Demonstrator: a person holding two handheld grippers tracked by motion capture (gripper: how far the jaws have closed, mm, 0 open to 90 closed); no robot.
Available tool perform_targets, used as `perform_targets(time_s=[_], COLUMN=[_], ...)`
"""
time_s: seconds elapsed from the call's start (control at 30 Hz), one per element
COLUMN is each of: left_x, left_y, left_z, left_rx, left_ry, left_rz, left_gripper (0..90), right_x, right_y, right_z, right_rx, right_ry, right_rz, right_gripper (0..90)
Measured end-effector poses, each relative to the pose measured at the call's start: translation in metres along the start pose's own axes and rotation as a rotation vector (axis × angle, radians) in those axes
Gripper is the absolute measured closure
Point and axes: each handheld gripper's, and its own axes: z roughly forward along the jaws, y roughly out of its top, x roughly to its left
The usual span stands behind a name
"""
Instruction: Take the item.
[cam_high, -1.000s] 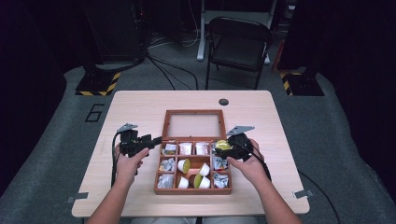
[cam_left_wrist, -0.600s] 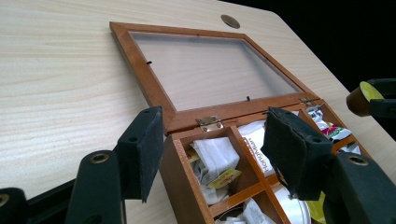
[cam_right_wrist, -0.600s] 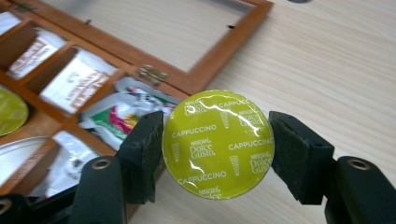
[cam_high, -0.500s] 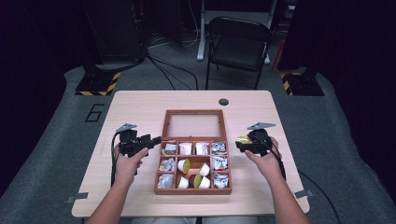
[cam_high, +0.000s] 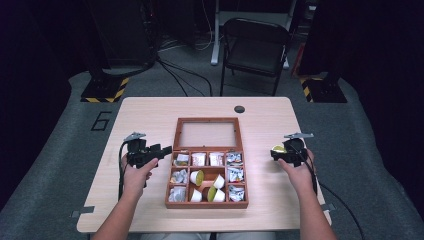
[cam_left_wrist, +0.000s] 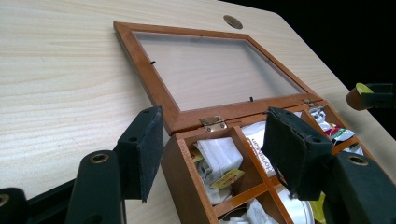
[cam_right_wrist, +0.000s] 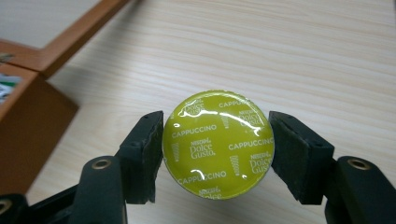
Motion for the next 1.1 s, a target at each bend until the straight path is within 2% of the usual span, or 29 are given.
perform_targets(time_s=[0.07,0.23,0.3,0.43,0.47,0.63,0.9,1.07,1.1], left_x=[0.0,0.001,0.001,0.001,0.001,0.001,0.002,0.002,0.003], left_y=[0.0,0.0,-0.001,-0.001,-0.001,0.0,-0.001,-0.001,-0.001], left_z=[0.0,0.0,0.001,0.001,0.001,0.0,0.0,0.0,0.0], left_rx=[0.001,0.003,0.002,0.001,0.001,0.002,0.0,0.0,0.001], left_ry=[0.0,0.003,0.002,0.003,0.002,0.0,0.001,0.002,0.002], left_rz=[0.0,0.002,-0.001,-0.002,-0.002,-0.005,-0.005,-0.002,-0.003], left_gripper=[38.1,38.1,38.1,38.1,38.1,38.1,38.1,38.1,38.1], right_x=[-0.005,-0.013,-0.015,-0.015,-0.016,-0.017,-0.016,-0.016,-0.017], right_y=[-0.002,-0.007,-0.009,-0.011,-0.011,-0.013,-0.013,-0.012,-0.012], right_z=[0.0,0.004,0.007,0.01,0.011,0.015,0.015,0.01,0.009], right_rx=[0.007,0.023,0.026,0.046,0.041,0.049,0.044,0.024,0.012], right_ry=[-0.011,-0.022,-0.028,-0.035,-0.033,-0.031,-0.038,-0.052,-0.055], right_rz=[0.035,0.064,0.054,0.069,0.058,0.062,0.065,0.079,0.07], right_gripper=[37.4,37.4,37.3,37.3,37.3,37.1,36.2,33.3,33.2])
